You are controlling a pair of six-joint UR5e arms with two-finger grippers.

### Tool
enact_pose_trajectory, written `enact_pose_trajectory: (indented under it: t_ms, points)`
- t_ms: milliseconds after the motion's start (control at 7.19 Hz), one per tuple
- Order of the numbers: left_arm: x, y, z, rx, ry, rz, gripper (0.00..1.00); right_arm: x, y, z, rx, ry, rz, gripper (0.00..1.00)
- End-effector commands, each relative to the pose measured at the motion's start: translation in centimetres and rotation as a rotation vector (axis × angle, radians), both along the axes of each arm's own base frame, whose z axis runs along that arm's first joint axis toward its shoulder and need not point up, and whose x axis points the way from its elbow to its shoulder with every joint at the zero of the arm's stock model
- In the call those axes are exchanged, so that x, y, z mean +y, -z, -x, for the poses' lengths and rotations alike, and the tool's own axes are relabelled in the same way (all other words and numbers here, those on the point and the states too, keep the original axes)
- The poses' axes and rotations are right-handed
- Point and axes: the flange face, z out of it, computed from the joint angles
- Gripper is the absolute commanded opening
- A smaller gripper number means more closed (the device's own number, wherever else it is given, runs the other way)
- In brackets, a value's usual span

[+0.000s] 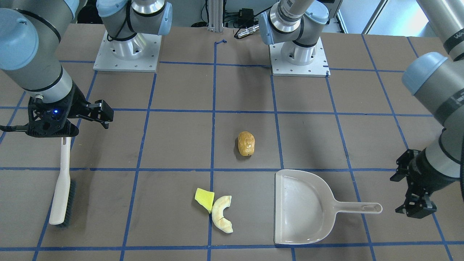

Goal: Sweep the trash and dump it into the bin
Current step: 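Lower the left gripper onto the dustpan handle while the right descends onto the brush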

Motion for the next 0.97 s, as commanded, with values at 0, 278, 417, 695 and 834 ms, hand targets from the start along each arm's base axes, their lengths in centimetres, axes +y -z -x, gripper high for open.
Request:
enact_pose_trajectory:
  t_ms: [0,278,417,695,834]
  points:
    - [-1.4,3.0,4.6,0.035,-0.084,-0.031,1.0,-0.6,1.1,4.7,-0.01,-0.009,-0.03,1.0]
    - [-2.2,7.0,4.7,0.03,-0.098,-0.09,1.0,1.4,6.3,9.7,-0.076,-0.029,-0.129,0.88]
    - [-2.1,8.5,4.1,-0.013,-0.143,-0.119,0.77,2.6,9.1,11.1,-0.087,-0.013,-0.122,0.91]
    - [-2.6,10.7,3.1,-0.101,-0.187,-0.15,0.8,3.4,11.9,11.2,-0.047,-0.021,-0.063,1.0]
    - [-2.7,12.5,2.7,-0.138,-0.218,-0.175,0.79,3.5,12.0,11.6,-0.012,-0.026,-0.075,1.0]
